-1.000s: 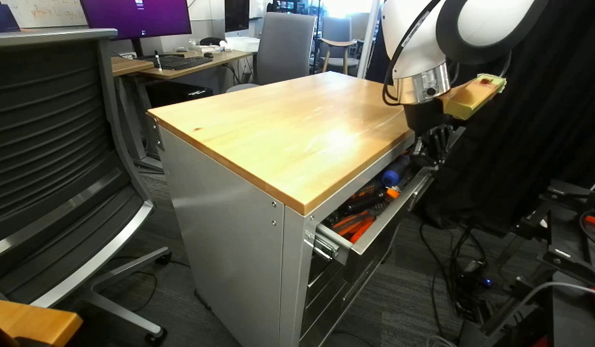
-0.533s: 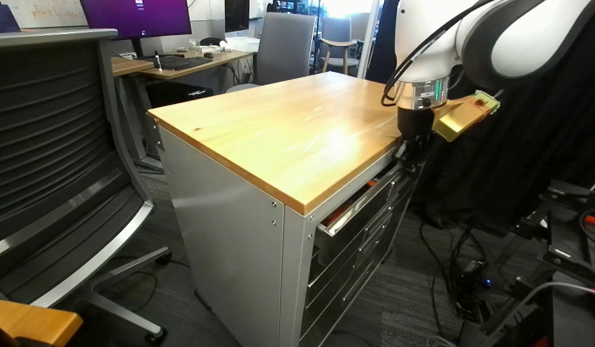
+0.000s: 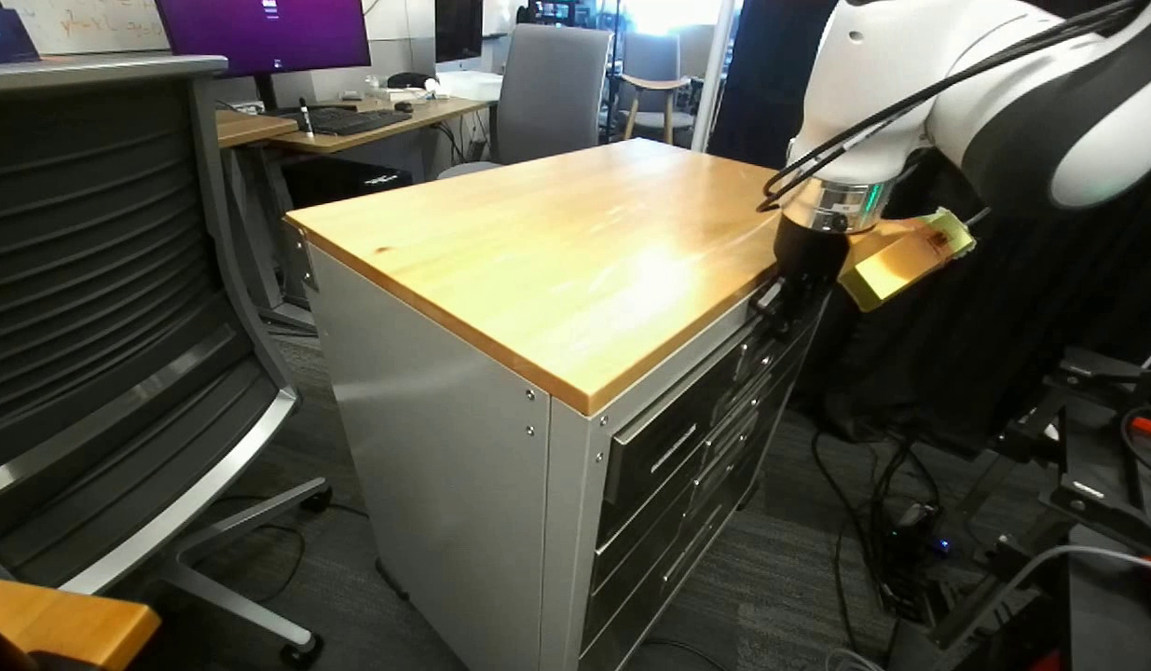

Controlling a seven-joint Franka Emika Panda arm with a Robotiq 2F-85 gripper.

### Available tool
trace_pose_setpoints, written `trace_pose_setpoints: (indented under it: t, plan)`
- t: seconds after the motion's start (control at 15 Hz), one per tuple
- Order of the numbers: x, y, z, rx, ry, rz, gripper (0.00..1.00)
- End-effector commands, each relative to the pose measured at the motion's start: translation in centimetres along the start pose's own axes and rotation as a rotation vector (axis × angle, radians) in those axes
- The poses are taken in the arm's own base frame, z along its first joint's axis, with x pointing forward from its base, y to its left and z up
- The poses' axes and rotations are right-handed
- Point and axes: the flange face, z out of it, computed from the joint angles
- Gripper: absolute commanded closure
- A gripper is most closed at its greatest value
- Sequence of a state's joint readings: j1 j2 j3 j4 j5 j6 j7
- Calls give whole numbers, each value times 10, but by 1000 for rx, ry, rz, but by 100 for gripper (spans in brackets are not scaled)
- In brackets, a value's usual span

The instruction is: Put the screwdriver in the first top open drawer the close the drawer

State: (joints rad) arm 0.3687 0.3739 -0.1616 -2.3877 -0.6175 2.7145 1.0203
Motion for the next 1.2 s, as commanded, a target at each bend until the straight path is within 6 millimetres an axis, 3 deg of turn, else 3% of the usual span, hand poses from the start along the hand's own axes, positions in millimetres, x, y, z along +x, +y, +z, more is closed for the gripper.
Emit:
trace_pose_setpoints:
  t: [0.0, 0.33, 0.6, 0.8, 1.0, 1.07, 1.13]
  plan:
    - [0, 15, -35, 36, 142, 70, 66]
    - [-19, 44, -88, 5, 170, -9, 29]
    - [-22, 57, -152, -6, 107, -90, 0]
    - [-39, 42, -201, 41, -25, -217, 0]
    - [-46, 60, -250, 85, -150, -353, 0]
    - [-44, 42, -219, 36, -102, -277, 0]
    - [-46, 48, -233, 47, -126, -308, 0]
